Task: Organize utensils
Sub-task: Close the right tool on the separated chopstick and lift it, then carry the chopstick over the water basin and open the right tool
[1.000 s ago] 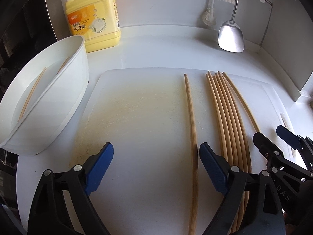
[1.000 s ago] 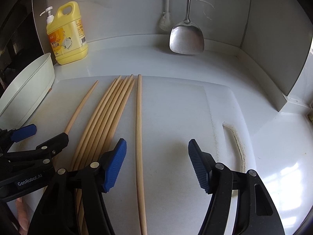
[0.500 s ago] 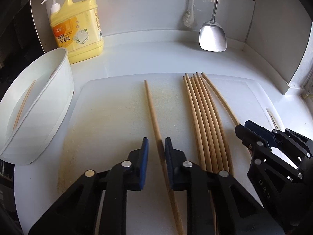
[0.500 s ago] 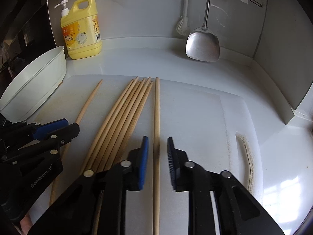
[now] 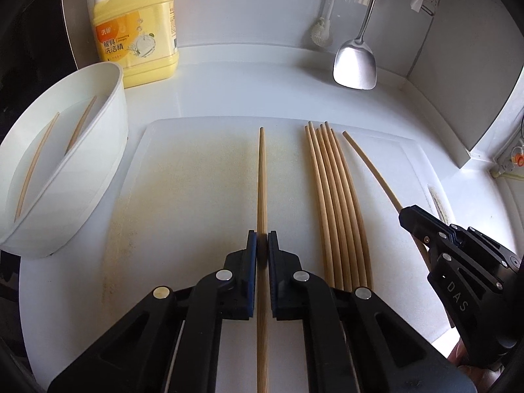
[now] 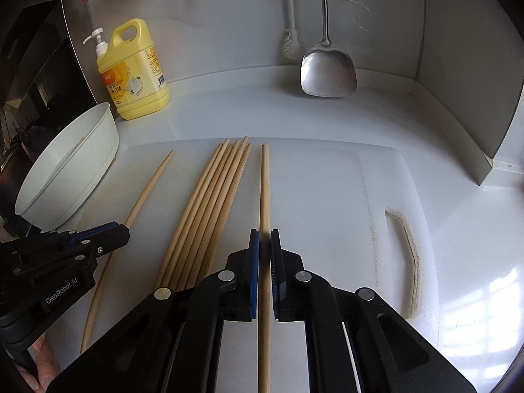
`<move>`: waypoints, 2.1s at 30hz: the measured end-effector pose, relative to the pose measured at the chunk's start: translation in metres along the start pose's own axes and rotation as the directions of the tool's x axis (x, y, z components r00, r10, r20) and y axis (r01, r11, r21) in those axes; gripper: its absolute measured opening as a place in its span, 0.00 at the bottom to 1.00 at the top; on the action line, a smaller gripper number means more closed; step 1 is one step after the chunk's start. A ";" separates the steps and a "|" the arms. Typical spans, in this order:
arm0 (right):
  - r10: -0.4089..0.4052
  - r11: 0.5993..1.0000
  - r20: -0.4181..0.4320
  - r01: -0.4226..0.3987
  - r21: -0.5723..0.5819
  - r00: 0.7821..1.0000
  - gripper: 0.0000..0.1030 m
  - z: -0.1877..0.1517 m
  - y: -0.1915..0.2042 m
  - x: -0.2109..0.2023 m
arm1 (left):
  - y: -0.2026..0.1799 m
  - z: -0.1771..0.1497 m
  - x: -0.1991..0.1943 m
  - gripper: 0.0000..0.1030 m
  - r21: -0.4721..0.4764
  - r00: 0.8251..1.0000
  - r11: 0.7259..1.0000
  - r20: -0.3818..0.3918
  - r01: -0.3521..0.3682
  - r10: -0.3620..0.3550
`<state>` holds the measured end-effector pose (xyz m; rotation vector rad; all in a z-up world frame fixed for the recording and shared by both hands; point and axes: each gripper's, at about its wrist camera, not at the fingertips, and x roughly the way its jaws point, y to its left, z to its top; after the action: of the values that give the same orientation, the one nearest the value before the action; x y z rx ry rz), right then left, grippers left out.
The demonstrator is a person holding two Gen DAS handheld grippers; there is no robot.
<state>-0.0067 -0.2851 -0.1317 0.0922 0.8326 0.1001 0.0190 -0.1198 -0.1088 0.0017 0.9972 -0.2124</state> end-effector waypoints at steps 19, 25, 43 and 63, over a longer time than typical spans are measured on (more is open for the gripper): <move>0.095 0.994 -0.054 -0.092 0.061 0.994 0.06 -0.005 -0.001 -0.017 | 0.014 0.000 -0.048 0.07 -0.039 1.000 0.999 0.006 -0.026 0.026; 0.178 0.970 -0.054 -0.166 0.177 0.983 0.06 -0.009 -0.011 -0.017 | 0.014 -0.003 -0.049 0.07 -0.036 1.000 0.999 0.002 -0.022 0.023; 0.228 0.965 0.026 -0.230 0.128 0.973 0.06 0.019 0.022 -0.043 | 0.032 0.000 -0.070 0.07 -0.068 0.999 0.997 0.035 -0.026 0.029; 0.335 0.942 0.069 -0.336 0.007 0.940 0.06 0.119 0.217 0.007 | 0.241 0.064 -0.099 0.07 -0.145 0.983 0.983 0.132 -0.111 0.131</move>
<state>0.0751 -0.0742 -0.0306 0.2545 0.7443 0.4093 0.0637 0.1271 -0.0147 -0.0769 0.8662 -0.0313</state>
